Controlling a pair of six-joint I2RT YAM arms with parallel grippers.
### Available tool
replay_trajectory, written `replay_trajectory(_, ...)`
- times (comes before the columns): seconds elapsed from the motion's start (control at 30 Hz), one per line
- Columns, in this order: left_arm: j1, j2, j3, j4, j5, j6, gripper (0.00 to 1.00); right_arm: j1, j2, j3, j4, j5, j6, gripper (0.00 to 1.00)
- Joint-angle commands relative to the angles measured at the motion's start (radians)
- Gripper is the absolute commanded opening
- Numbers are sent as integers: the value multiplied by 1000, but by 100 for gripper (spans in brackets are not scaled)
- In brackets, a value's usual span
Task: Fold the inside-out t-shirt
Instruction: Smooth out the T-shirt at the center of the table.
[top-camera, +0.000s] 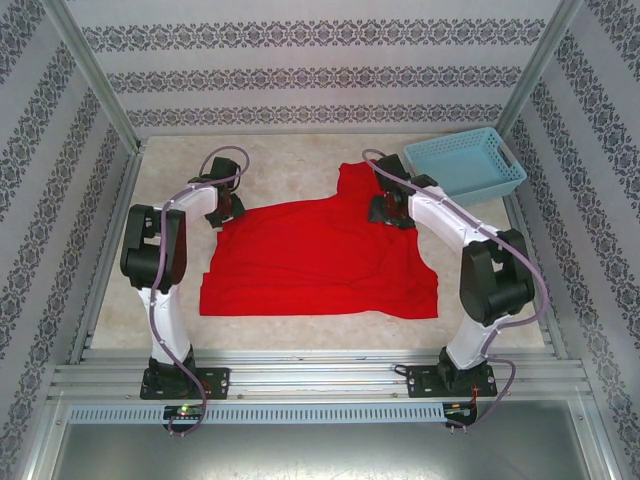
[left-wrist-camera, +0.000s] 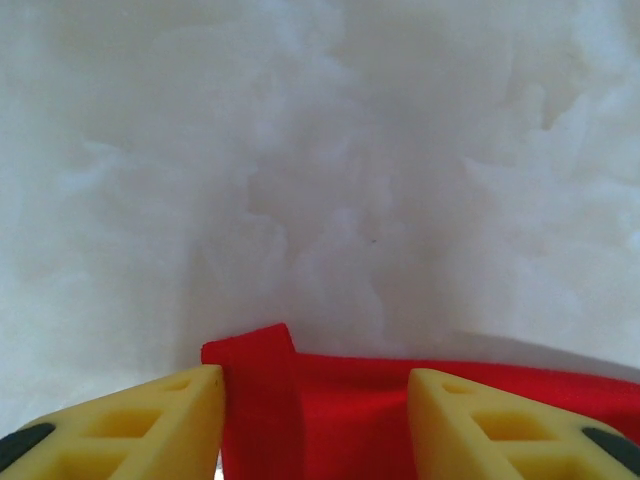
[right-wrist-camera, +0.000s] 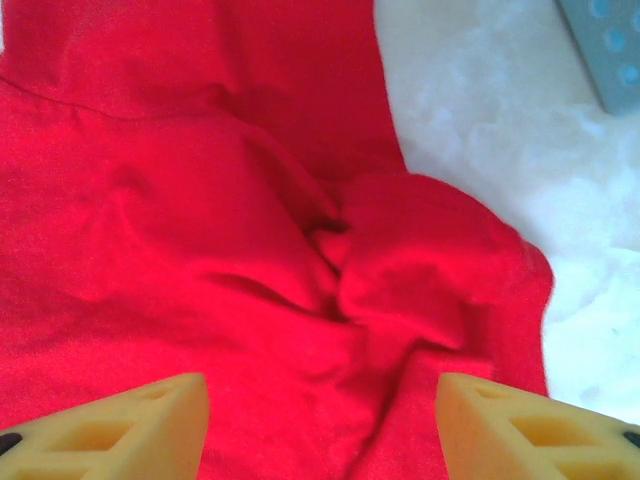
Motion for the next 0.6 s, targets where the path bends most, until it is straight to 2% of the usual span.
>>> replay_trajectory(0.0, 17, 25, 30, -17, -5, 25, 42, 4, 45, 62, 6, -9, -22, 62)
replay_trajectory(0.17, 27, 19, 28, 10, 25, 58, 30, -8, 112, 118, 14, -5, -39, 62)
replay_trajectory(0.37, 49, -49, -42, 99, 78, 72, 10, -53, 211, 188, 37, -74, -72, 61)
replay_trajectory(0.57, 63, -131, -90, 148, 112, 67, 7, -54, 327, 256, -12, -83, -49, 59)
